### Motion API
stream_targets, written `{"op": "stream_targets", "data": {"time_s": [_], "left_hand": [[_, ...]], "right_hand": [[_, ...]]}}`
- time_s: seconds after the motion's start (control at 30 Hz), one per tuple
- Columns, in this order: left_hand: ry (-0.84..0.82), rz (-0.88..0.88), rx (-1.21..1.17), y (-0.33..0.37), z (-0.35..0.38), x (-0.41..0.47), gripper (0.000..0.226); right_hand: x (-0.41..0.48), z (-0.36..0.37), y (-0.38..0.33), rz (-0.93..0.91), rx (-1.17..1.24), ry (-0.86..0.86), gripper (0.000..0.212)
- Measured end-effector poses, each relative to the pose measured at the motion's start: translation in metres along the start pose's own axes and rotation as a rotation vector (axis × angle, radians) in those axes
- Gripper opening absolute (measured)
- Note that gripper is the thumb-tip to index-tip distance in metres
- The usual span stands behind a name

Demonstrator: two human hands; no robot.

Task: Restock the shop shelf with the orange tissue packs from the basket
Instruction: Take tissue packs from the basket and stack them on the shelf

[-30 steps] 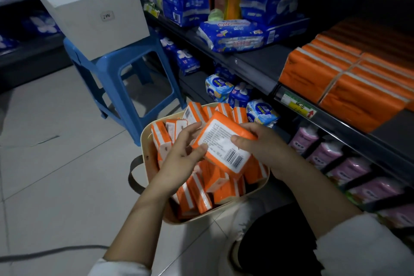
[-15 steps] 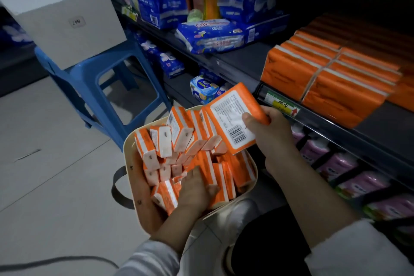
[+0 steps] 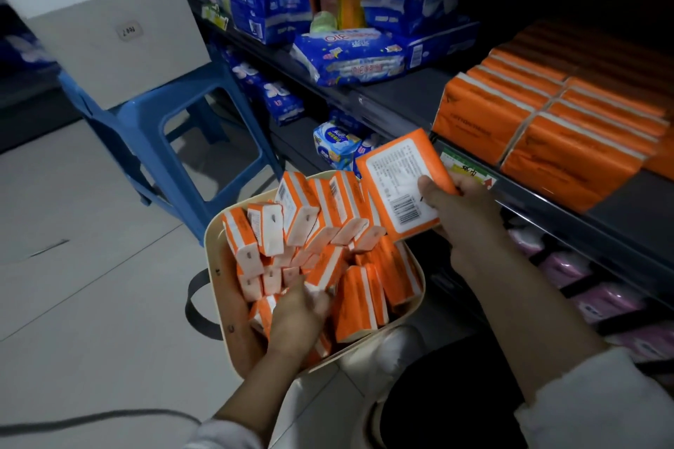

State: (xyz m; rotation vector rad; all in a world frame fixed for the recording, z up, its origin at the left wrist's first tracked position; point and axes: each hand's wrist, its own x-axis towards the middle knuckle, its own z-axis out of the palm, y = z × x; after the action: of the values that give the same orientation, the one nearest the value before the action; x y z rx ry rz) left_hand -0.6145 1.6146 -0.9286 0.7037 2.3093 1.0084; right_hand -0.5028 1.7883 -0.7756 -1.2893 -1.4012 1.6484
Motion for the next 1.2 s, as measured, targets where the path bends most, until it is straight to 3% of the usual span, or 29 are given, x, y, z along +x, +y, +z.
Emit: {"op": "stream_targets", "data": {"time_s": [0.23,0.33,0.53,0.67,0.73,0.77,0.87,0.93,1.1,1.2], "left_hand": [[0.136,0.102,-0.45,0.061,-0.044,-0.034,0.018],[0.132,0.236,-0.463,0.09,-0.05,-0.045,0.019],[0.023,0.519,-0.333,0.129,-0.043,-0.058,0.047],[0.002,0.582,-0.345,0.169,-0.036,-0.072,0.017],[-0.018,0.586,-0.384,0.187,-0.028,-0.074,0.01],[-0.041,0.581,-0.4,0.196,-0.024,-0.076,0.017],[-0.17,0.421,-0.609,0.224,-0.006,-0.082,0.072],[-0.258,0.286,-0.793,0.243,0.01,-0.09,0.088],[-0.482,0.145,-0.908,0.276,0.058,-0.11,0.08],[-0.592,0.131,-0.946,0.292,0.079,-0.114,0.055]], "right_hand": [[-0.01,0.005,0.008,0.034,0.032,0.07,0.028],[-0.022,0.003,0.007,0.066,0.036,0.053,0.034],[-0.049,-0.023,-0.012,0.011,0.265,-0.022,0.026],[-0.065,-0.062,-0.025,-0.052,0.329,-0.006,0.028],[-0.073,-0.083,-0.033,-0.082,0.337,0.007,0.029],[-0.076,-0.093,-0.036,-0.097,0.341,0.017,0.03],[-0.085,-0.124,-0.046,-0.125,0.348,0.035,0.028],[-0.089,-0.147,-0.051,-0.138,0.334,0.056,0.028],[-0.089,-0.204,-0.049,-0.179,0.318,0.173,0.023],[-0.079,-0.237,-0.039,-0.175,0.345,0.27,0.022]]}}
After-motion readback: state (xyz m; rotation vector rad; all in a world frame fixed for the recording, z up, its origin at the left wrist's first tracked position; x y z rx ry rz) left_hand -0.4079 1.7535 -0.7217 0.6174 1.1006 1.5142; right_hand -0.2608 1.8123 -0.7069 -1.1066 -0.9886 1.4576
